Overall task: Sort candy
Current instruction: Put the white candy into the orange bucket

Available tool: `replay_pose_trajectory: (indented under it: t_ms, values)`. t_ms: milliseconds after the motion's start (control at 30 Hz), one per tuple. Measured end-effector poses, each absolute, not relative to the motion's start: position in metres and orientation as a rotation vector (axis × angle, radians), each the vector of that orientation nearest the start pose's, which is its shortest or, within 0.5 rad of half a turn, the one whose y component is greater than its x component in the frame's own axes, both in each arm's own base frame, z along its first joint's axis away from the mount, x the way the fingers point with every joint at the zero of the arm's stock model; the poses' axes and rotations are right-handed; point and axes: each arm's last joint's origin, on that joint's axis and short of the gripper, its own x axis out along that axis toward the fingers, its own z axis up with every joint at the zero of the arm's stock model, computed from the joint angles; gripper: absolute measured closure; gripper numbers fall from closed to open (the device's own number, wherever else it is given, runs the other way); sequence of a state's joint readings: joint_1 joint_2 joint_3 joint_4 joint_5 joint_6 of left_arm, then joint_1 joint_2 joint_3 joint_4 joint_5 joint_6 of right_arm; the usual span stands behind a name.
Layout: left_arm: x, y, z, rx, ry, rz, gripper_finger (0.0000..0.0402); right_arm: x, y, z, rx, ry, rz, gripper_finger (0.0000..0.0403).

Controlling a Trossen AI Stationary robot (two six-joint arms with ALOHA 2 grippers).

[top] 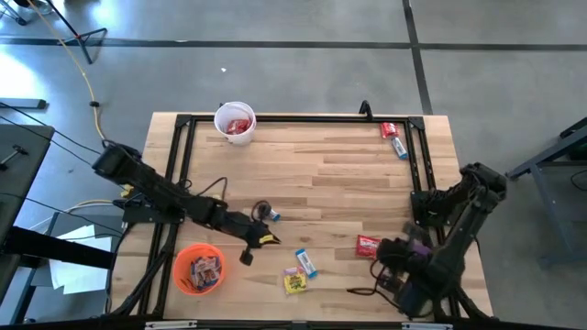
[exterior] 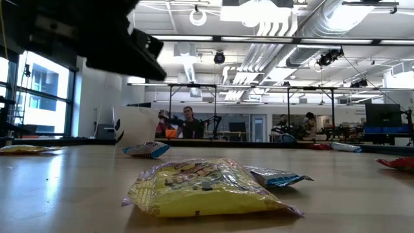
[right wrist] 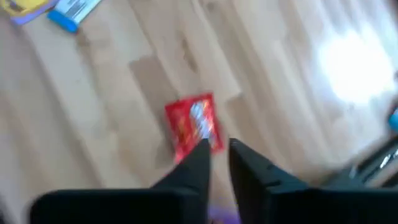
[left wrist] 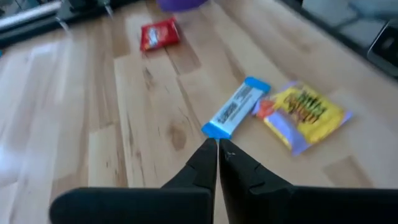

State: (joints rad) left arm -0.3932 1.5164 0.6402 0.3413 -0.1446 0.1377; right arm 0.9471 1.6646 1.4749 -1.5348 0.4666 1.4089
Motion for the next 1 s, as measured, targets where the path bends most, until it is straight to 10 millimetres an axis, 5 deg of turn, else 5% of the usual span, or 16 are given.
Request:
replay_pose_trajectory:
  t_ms: [100,433,733,1000]
  values:
    - [0.284,-0.112,0.155,0.329,0.544,-0.291,0.0400,0.190,0.213,0.274,-0.013,1.124,-0.514,0.0394]
    - [0.318,-0.126,0.127,0.472,0.621,-0.343,0.0375,0.238,0.185,0.205,-0.151,0.951,-0.401,0.0400]
    - [0.330,-0.135,0.117,0.542,0.634,-0.374,0.0274,0.258,0.165,0.155,0.006,0.818,-0.241,0.0401]
    - [0.335,-0.128,0.113,0.526,0.662,-0.350,0.0246,0.277,0.180,0.131,0.124,0.584,0.117,0.0402]
